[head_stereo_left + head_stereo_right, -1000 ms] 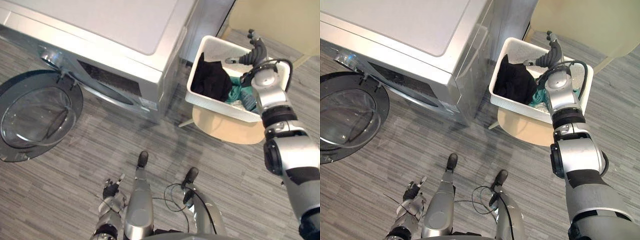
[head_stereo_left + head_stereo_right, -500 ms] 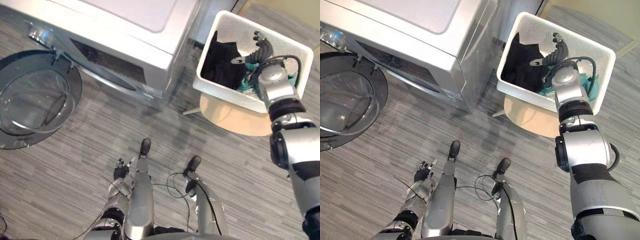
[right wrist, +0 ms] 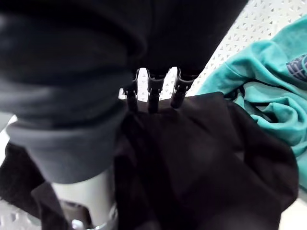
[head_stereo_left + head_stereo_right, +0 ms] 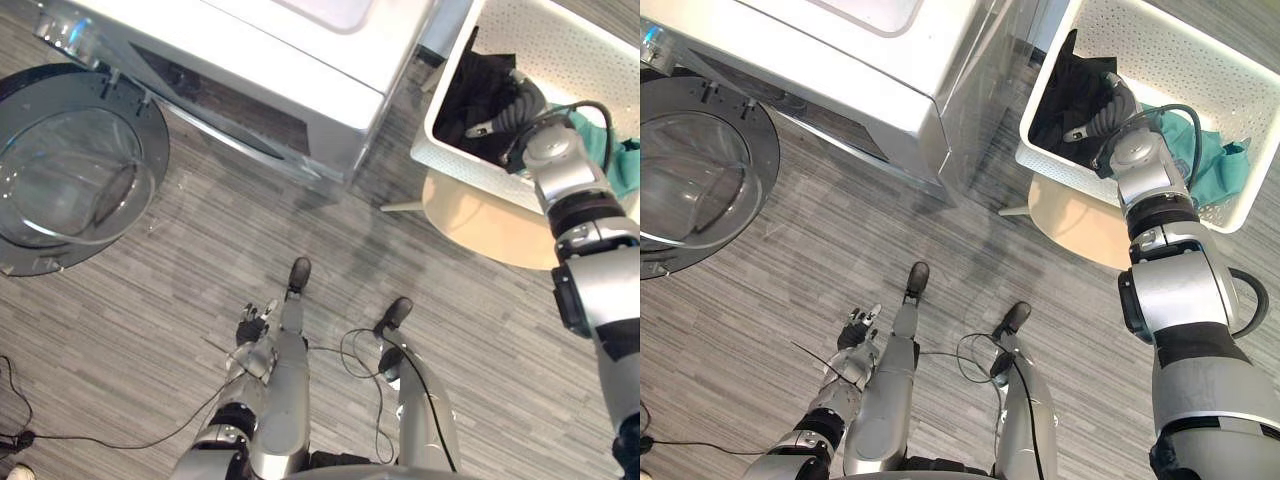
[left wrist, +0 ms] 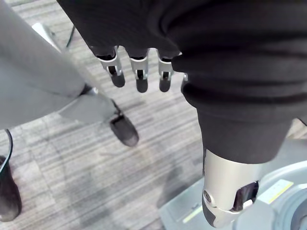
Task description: Pick up the laundry basket with both hands and put the clothes into the washing machine.
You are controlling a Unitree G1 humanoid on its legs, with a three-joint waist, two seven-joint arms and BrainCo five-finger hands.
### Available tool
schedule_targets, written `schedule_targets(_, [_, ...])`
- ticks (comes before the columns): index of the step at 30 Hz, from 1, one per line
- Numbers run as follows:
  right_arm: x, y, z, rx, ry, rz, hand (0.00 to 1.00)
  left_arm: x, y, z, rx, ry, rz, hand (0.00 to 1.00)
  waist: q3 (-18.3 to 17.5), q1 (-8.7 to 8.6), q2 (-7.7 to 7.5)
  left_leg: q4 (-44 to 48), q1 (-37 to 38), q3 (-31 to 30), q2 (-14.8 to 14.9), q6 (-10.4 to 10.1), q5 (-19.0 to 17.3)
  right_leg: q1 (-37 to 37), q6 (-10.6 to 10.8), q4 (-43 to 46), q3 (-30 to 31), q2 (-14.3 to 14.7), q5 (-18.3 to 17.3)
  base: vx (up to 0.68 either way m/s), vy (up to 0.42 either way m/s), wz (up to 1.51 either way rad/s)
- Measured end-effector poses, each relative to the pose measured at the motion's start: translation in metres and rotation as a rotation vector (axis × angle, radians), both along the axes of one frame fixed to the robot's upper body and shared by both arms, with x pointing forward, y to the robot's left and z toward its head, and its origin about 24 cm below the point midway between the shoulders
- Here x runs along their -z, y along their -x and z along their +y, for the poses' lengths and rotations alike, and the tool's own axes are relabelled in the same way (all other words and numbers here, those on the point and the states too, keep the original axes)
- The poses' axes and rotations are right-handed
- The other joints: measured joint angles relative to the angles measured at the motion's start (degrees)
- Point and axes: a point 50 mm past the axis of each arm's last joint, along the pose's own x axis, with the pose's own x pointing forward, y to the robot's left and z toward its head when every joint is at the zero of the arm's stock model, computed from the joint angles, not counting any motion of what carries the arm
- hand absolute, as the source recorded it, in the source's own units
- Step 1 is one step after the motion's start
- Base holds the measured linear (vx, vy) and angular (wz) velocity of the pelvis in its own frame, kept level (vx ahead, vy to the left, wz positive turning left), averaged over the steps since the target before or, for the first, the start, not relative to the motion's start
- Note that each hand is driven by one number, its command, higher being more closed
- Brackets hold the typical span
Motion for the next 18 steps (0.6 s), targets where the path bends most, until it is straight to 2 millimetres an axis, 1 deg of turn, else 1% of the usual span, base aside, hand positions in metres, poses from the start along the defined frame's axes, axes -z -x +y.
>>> schedule_targets(3, [-0.011, 0.000, 0.001, 0.003, 0.041, -0.016, 0.00, -0.005, -0.005, -0.004, -0.013, 0.021, -0.034, 0.00, 0.01, -0.02, 0.02, 0.01, -2.00, -0.12, 0.11, -0.26, 0.28, -1.83, -0.06, -0.24, -0.20, 0.12, 0.07, -0.01, -0.020, -0.02])
schedule_targets(5, [-0.013, 0.001, -0.001, 0.014, 0.074, -0.014, 0.00, -0.011, -0.009, -0.008, -0.015, 0.037, -0.065, 0.00, 0.06, 0.14, 0.11, 0.01, -2.89, -0.35, 0.16, -0.29, 0.33, -2.54, -0.07, -0.31, -0.46, 0.17, 0.08, 0.00, -0.033, 0.01])
schedule_targets(6, [-0.016, 0.002, -0.004, 0.020, 0.091, -0.015, 1.00, -0.015, -0.012, -0.011, -0.018, 0.051, -0.090, 0.00, 0.07, 0.32, 0.12, 0.03, -3.43, -0.38, 0.15, -0.30, 0.34, -3.08, -0.06, -0.32, -0.51, 0.15, 0.08, 0.01, -0.034, 0.02])
schedule_targets(8, [-0.023, 0.003, -0.004, 0.026, 0.109, -0.028, 1.00, -0.023, -0.017, -0.016, -0.018, 0.066, -0.130, 0.00, 0.13, 0.44, 0.24, 0.09, -4.44, -0.52, 0.13, -0.55, 0.50, -3.84, -0.06, -0.35, -0.73, 0.12, 0.08, 0.01, -0.012, 0.03])
schedule_targets(11, [-0.031, 0.006, -0.011, 0.058, 0.115, -0.056, 1.00, -0.034, -0.025, -0.024, -0.024, 0.101, -0.190, 0.00, 0.61, 0.79, 1.11, 0.18, -5.38, -0.60, 0.14, -0.79, 0.80, -4.21, -0.06, -0.33, -1.80, 0.02, 0.07, 0.02, -0.023, 0.09])
schedule_targets(13, [-0.032, 0.007, -0.014, 0.070, 0.123, -0.059, 1.00, -0.037, -0.026, -0.026, -0.023, 0.106, -0.201, 0.00, 0.62, 1.35, 1.12, 0.54, -5.90, -0.45, 0.10, -0.79, 0.80, -4.74, -0.07, -0.06, -1.83, -0.10, 0.06, 0.00, 0.000, 0.00])
schedule_targets(14, [-0.033, 0.007, -0.016, 0.082, 0.127, -0.069, 1.00, -0.037, -0.026, -0.029, -0.022, 0.116, -0.205, 0.00, 0.62, 1.40, 1.13, 1.01, -6.42, -0.40, 0.04, -0.79, 0.80, -5.06, -0.09, 0.08, -1.95, -0.17, 0.05, 0.02, -0.031, 0.01])
schedule_targets(18, [-0.032, 0.007, -0.016, 0.093, 0.142, -0.070, 1.00, -0.037, -0.026, -0.031, -0.022, 0.121, -0.202, 0.00, 0.67, 1.56, 1.22, 1.86, -6.56, 0.30, -0.08, -0.79, 0.80, -5.87, -0.48, 2.62, -2.03, -0.92, -0.85, 0.01, -0.016, 0.01])
